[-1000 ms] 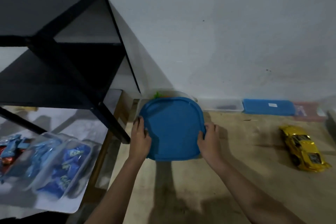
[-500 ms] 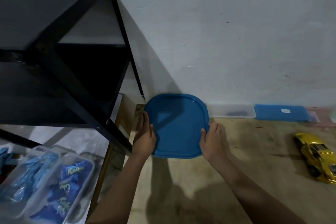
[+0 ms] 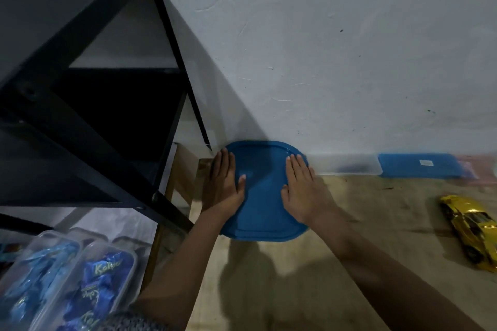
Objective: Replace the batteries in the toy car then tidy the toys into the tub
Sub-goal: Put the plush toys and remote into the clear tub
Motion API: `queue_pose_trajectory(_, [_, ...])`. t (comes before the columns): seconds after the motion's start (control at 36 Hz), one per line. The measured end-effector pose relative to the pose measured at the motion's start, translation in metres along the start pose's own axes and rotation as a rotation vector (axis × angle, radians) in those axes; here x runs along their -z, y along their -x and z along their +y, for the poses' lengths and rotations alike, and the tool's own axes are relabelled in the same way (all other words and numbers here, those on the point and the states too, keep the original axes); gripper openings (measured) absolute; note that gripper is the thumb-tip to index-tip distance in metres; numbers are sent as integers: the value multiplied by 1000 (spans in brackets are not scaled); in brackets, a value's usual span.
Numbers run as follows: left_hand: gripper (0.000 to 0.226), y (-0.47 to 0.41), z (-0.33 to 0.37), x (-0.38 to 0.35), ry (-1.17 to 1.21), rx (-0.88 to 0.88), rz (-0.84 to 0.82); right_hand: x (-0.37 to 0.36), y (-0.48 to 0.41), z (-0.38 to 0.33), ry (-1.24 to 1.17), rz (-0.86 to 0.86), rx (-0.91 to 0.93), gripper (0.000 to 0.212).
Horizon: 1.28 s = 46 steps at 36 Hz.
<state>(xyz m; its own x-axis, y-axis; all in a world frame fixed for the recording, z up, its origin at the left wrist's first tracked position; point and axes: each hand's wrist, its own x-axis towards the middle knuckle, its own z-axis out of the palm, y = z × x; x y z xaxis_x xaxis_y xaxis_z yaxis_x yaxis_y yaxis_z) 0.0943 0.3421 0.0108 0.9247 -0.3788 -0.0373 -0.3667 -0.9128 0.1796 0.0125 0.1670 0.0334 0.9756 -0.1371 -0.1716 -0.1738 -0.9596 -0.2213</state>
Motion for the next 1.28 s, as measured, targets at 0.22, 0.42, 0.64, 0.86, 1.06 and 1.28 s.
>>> queue_pose_trajectory(0.22, [67, -3, 6, -4, -11, 5, 20, -11, -9, -1, -37, 63, -31, 75])
queue_pose_trajectory(0.42, [71, -5, 4, -11, 68, 13, 6, -9, -12, 0, 42, 75, -13, 78])
queue_pose_trajectory(0.64, [64, -2, 5, 0, 93, 4, -20, 3, -11, 4, 28, 44, 27, 75])
queue_pose_trajectory(0.86, [65, 15, 6, 13, 218, 37, -15, 4, 7, 5, -131, 48, -109, 70])
queue_pose_trajectory(1.06, [71, 43, 6, 4, 250, 102, -24, -11, 28, 2, -272, 100, -222, 68])
queue_pose_trajectory(1.28, [71, 43, 8, 3, 148, 110, -28, -16, 27, 3, -351, 139, -213, 68])
